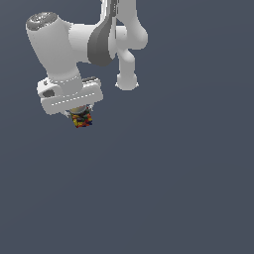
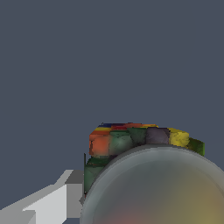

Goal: Pick up the object and move it to a goal position.

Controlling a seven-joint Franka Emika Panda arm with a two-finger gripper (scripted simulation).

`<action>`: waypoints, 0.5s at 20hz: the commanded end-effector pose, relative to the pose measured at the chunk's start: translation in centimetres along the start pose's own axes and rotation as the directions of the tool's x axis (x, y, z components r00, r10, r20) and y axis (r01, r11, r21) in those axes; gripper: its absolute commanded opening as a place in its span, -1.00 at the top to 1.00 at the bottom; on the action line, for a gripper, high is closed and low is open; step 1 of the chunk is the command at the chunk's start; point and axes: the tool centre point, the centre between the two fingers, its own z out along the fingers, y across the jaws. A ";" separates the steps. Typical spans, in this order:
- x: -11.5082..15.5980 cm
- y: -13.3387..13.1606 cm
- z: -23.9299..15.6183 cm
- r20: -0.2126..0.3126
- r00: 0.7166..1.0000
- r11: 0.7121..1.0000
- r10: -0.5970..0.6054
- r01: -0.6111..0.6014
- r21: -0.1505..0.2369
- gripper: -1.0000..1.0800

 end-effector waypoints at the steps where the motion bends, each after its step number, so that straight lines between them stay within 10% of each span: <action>1: -1.3 0.6 -1.8 -0.002 1.000 1.000 -0.001 0.001 -0.002 1.00; 10: -3.7 2.0 -5.0 -0.002 1.000 1.000 -0.001 0.001 -0.003 1.00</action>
